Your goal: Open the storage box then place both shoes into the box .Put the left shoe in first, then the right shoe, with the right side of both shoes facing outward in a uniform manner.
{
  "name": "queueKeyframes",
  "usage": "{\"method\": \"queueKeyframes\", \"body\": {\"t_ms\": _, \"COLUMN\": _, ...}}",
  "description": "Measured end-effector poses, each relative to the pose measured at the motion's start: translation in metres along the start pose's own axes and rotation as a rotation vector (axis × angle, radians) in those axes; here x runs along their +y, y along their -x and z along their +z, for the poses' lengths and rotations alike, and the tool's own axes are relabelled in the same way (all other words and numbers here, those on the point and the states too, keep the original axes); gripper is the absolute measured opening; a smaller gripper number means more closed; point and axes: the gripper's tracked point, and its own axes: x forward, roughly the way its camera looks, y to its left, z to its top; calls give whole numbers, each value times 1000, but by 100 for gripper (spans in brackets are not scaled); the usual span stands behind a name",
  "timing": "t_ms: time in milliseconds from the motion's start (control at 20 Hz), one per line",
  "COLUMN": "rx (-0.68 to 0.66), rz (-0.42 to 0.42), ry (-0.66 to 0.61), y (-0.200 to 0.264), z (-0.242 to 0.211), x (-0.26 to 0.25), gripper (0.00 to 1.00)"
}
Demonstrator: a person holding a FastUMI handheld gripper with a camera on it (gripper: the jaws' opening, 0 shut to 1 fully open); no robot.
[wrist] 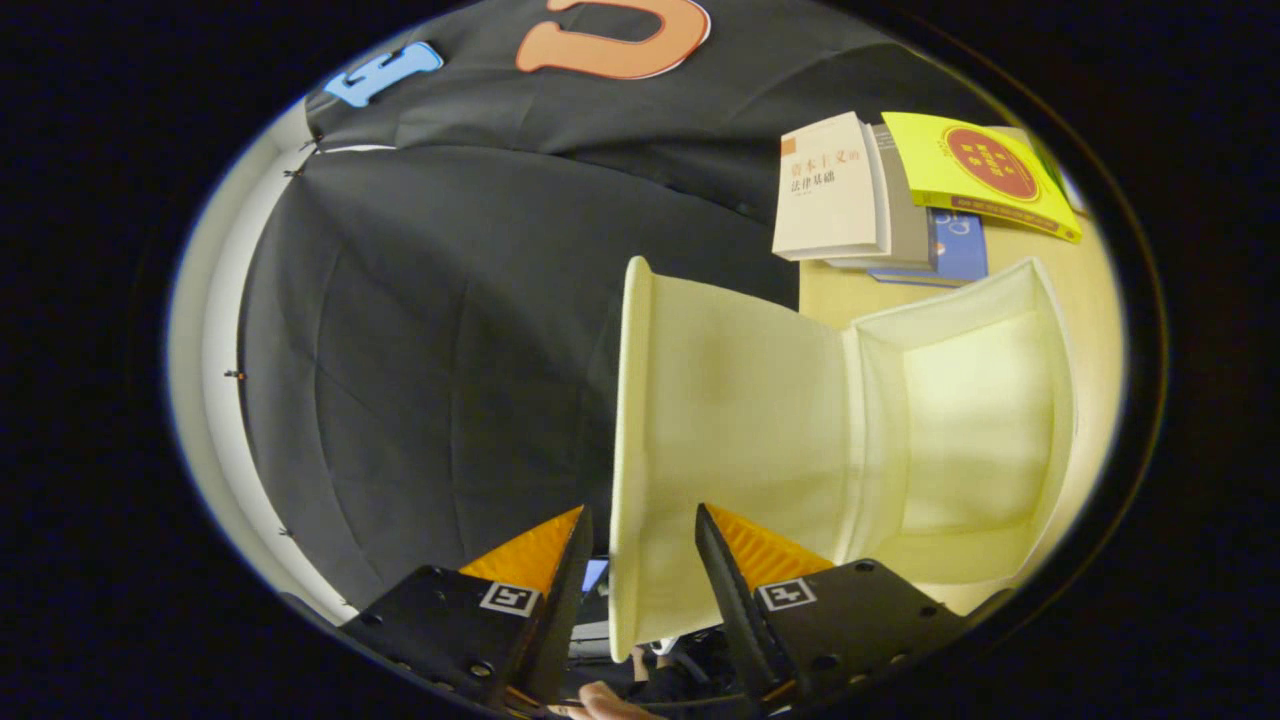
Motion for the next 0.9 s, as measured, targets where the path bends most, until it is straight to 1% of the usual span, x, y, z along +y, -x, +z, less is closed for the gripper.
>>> {"method": "queueKeyframes", "body": {"t_ms": 50, "rx": 2, "rz": -17, "ry": 13, "y": 2, "z": 0, "x": -5, "gripper": 68}}
{"method": "queueKeyframes", "body": {"t_ms": 100, "rx": 5, "rz": -17, "ry": 21, "y": 4, "z": 0, "x": -6, "gripper": 72}}
{"method": "queueKeyframes", "body": {"t_ms": 200, "rx": 0, "rz": -14, "ry": 24, "y": 10, "z": 0, "x": -8, "gripper": 72}}
{"method": "queueKeyframes", "body": {"t_ms": 250, "rx": -9, "rz": -29, "ry": 31, "y": 16, "z": 2, "x": -13, "gripper": 75}}
{"method": "queueKeyframes", "body": {"t_ms": 300, "rx": -21, "rz": -45, "ry": 41, "y": 23, "z": 5, "x": -20, "gripper": 89}}
{"method": "queueKeyframes", "body": {"t_ms": 450, "rx": -40, "rz": -128, "ry": 71, "y": 43, "z": 7, "x": -54, "gripper": 91}}
{"method": "queueKeyframes", "body": {"t_ms": 550, "rx": -48, "rz": -182, "ry": 56, "y": 59, "z": 6, "x": -83, "gripper": 91}}
{"method": "queueKeyframes", "body": {"t_ms": 600, "rx": -55, "rz": -210, "ry": 43, "y": 69, "z": 5, "x": -98, "gripper": 95}}
{"method": "queueKeyframes", "body": {"t_ms": 700, "rx": -62, "rz": -280, "ry": 18, "y": 89, "z": 0, "x": -131, "gripper": 94}}
{"method": "queueKeyframes", "body": {"t_ms": 900, "rx": -54, "rz": -426, "ry": 18, "y": 130, "z": -18, "x": -192, "gripper": 95}}
